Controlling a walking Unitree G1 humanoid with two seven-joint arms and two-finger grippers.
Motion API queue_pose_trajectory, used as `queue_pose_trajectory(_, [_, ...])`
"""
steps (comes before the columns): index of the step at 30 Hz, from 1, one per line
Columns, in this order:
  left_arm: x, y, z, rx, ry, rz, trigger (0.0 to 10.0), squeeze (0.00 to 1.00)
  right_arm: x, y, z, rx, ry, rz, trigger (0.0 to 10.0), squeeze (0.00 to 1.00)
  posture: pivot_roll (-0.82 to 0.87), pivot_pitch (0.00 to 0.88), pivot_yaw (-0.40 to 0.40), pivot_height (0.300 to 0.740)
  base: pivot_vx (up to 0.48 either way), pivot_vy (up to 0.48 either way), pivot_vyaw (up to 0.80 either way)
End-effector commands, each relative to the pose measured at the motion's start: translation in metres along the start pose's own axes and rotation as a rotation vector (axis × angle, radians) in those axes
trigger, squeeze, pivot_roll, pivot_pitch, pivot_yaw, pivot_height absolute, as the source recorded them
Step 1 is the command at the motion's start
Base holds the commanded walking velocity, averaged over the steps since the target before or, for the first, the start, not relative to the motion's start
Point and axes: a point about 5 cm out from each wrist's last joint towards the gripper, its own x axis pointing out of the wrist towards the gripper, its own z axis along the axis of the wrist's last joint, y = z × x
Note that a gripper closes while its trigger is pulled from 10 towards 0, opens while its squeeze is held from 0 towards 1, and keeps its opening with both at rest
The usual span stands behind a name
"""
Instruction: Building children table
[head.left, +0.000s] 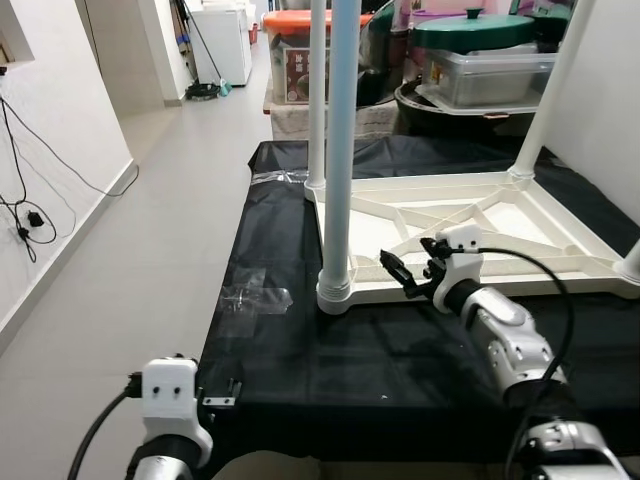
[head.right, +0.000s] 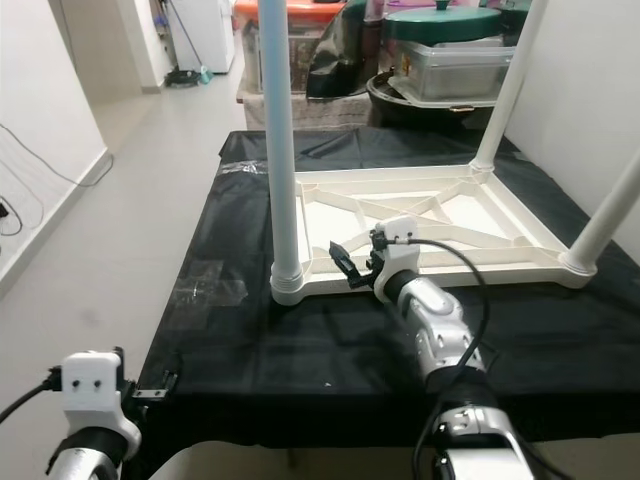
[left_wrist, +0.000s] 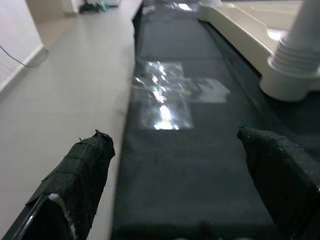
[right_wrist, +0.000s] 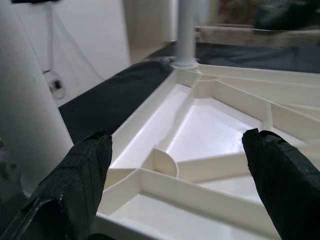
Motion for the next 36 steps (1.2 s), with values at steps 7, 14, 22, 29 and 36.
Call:
queue_pose_trajectory(7, [-0.004,-0.009,-0.003,0.022,0.001,-0.066,10.0,0.00,-0.007,-0.002,0.011,0.008,0.013,0.261,10.0,1.00,0.10,0.014,-0.008,0.740,0.000,0.000,0.00])
queue_pose_trajectory(14, [-0.006,-0.011,-0.002,0.019,-0.014,-0.090,10.0,0.00,0.001,0.006,0.024,0.001,-0.025,0.424,10.0,0.00,0.11,0.015,-0.005,0.740,0.000,0.000,0.00])
queue_pose_trajectory(22, [-0.012,-0.018,0.000,0.039,-0.028,-0.129,10.0,0.00,0.022,0.020,0.035,0.011,-0.072,0.481,10.0,0.00,0.12,0.029,-0.015,0.740,0.000,0.000,0.00])
queue_pose_trajectory(29, [-0.015,-0.021,0.001,0.036,-0.029,-0.130,10.0,0.00,0.035,0.034,0.039,0.011,-0.087,0.523,10.0,0.00,0.12,0.046,-0.020,0.740,0.000,0.000,0.00])
queue_pose_trajectory(36, [-0.015,-0.022,0.001,0.041,-0.030,-0.134,10.0,0.00,0.044,0.044,0.039,0.001,-0.085,0.532,10.0,0.00,0.12,0.046,-0.020,0.740,0.000,0.000,0.00])
